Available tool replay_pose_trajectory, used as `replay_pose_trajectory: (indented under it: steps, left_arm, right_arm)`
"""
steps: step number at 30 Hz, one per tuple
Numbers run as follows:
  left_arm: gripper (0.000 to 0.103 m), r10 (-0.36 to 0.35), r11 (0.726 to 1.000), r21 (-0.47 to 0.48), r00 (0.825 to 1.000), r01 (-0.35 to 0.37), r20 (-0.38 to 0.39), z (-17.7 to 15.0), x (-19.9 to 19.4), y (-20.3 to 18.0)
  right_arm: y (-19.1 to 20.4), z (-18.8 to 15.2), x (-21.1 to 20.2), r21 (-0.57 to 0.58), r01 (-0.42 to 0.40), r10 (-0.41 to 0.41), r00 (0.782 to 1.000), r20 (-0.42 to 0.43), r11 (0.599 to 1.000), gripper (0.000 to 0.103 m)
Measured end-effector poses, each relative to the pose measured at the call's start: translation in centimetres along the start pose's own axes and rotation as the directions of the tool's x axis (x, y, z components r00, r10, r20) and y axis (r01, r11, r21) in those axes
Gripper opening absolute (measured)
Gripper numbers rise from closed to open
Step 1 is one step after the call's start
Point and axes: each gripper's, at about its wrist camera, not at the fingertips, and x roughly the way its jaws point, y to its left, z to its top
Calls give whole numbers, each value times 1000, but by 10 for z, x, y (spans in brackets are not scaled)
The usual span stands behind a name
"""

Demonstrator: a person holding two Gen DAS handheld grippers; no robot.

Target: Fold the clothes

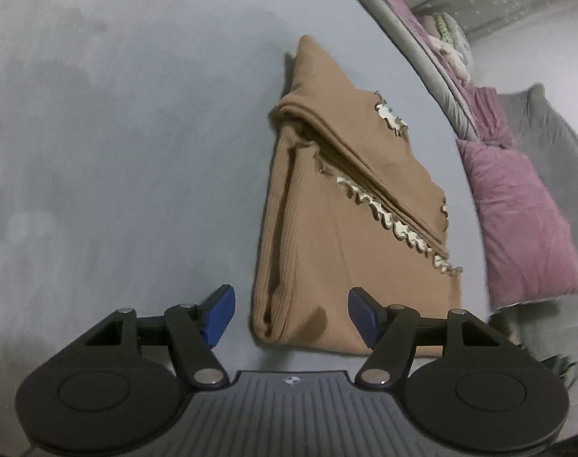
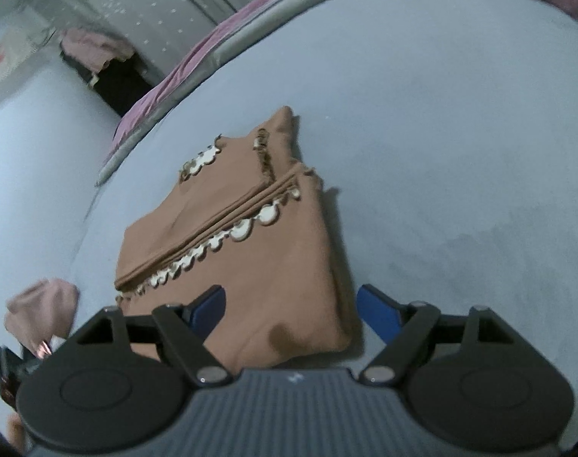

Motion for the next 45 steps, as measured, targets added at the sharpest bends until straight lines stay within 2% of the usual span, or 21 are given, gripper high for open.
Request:
replay_pose_trajectory:
  steps: [6, 11, 20, 28, 30, 32, 33, 38, 40, 43, 45]
  left_arm:
    - [65, -124, 979, -167, 991, 113, -54, -2, 4, 26]
    - [65, -186, 957, -240, 980, 163, -77, -9, 18, 32]
    - [65, -173, 958, -232, 985, 169, 0, -17, 33, 20]
    - [62, -177, 940, -275, 977, 203, 116, -23, 41, 17]
    - [53, -174, 933, -292, 974, 209, 143, -24, 43, 18]
    - [29, -175, 917, -332, 972, 220, 159, -23, 48, 23]
    - [25, -180, 907, -354, 970, 228, 164, -23, 51, 26]
    - [18, -203, 885, -383, 960, 265, 194, -22, 58, 28]
    - [17, -210, 876, -393, 955, 278, 208, -23, 58, 29]
    - [15, -225, 854, -418, 944, 310, 241, -25, 57, 28]
    - [14, -231, 835, -436, 934, 335, 274, -26, 56, 26]
  right_arm:
    - [-20, 2, 2, 116, -49, 55, 997, -47, 992, 79]
    - [-24, -3, 10, 150, -70, 80, 995, -66, 986, 79]
    - [-29, -12, 26, 212, -105, 127, 987, -97, 972, 83]
    - [-23, -18, 34, 210, -121, 121, 993, 16, 970, 81]
    - [-22, -18, 35, 211, -119, 113, 993, 40, 970, 75]
    - [-25, -16, 38, 229, -126, 118, 992, 51, 965, 69]
    - [-27, -16, 40, 238, -130, 120, 991, 56, 962, 64]
    - [-34, -12, 47, 283, -150, 132, 988, 84, 947, 40]
    - [-38, -11, 50, 301, -159, 136, 986, 95, 940, 24]
    - [-34, -8, 50, 312, -177, 150, 983, 109, 933, 16]
    - [-31, -6, 49, 319, -190, 160, 980, 118, 928, 15]
